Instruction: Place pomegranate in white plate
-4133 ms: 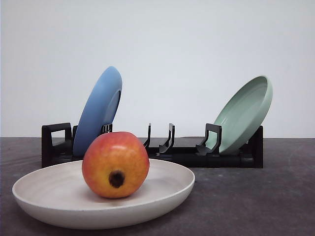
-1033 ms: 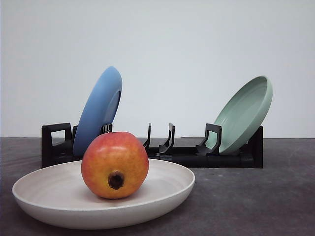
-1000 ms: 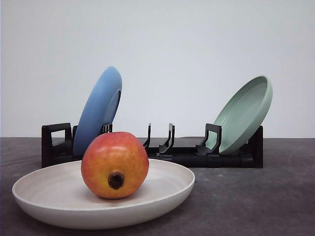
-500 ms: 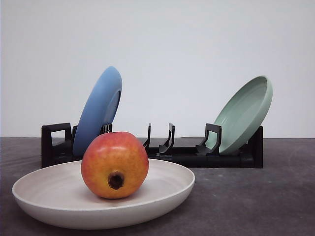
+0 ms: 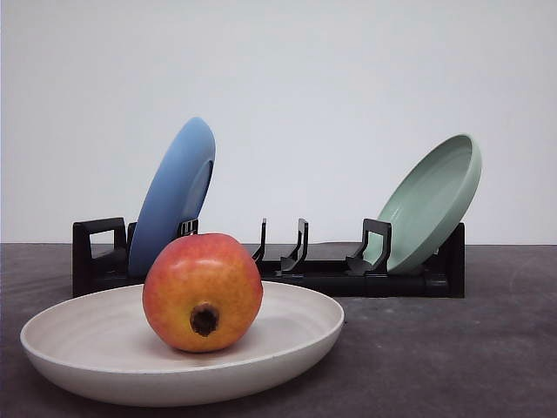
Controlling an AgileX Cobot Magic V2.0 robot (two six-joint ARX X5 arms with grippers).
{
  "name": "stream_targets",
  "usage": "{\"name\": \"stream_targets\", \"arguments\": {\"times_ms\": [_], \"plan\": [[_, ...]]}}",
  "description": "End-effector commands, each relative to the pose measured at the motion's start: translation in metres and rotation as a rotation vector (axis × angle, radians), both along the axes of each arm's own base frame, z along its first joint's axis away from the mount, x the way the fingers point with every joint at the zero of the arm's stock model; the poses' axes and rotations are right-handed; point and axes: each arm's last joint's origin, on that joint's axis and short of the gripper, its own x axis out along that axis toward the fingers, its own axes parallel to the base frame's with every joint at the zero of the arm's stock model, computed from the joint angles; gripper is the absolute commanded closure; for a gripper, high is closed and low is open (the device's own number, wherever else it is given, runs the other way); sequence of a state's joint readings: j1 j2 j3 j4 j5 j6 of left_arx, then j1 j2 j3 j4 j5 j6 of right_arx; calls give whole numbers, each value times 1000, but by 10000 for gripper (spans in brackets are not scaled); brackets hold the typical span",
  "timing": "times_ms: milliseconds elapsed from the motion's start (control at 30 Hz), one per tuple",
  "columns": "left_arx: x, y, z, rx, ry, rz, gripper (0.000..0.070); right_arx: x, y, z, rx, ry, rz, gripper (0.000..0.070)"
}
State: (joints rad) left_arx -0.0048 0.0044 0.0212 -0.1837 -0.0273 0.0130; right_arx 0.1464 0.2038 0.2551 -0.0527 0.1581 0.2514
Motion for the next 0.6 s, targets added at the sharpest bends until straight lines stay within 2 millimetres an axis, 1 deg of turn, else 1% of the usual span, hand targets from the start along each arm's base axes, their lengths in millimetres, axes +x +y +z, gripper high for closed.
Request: {"name": "stream_targets", "arguments": {"times_ms": [0,100,200,367,567], "plan": [[0,0,-3,-2,11,0,700,2,-5,-13,-21,-52,-47,661],[0,0,-3,-2,11,0,700,2,-10,-38,-49,-32,-98,661],[0,0,-3,-2,11,0,700,1,-10,-55,-84,0,-93,661],[0,0,-3,-2,11,0,700,-2,-8,-68,-156,58,-16,661],[0,0,-3,-2,11,0,700,-3,-8,-79,-212,169,2,661]]}}
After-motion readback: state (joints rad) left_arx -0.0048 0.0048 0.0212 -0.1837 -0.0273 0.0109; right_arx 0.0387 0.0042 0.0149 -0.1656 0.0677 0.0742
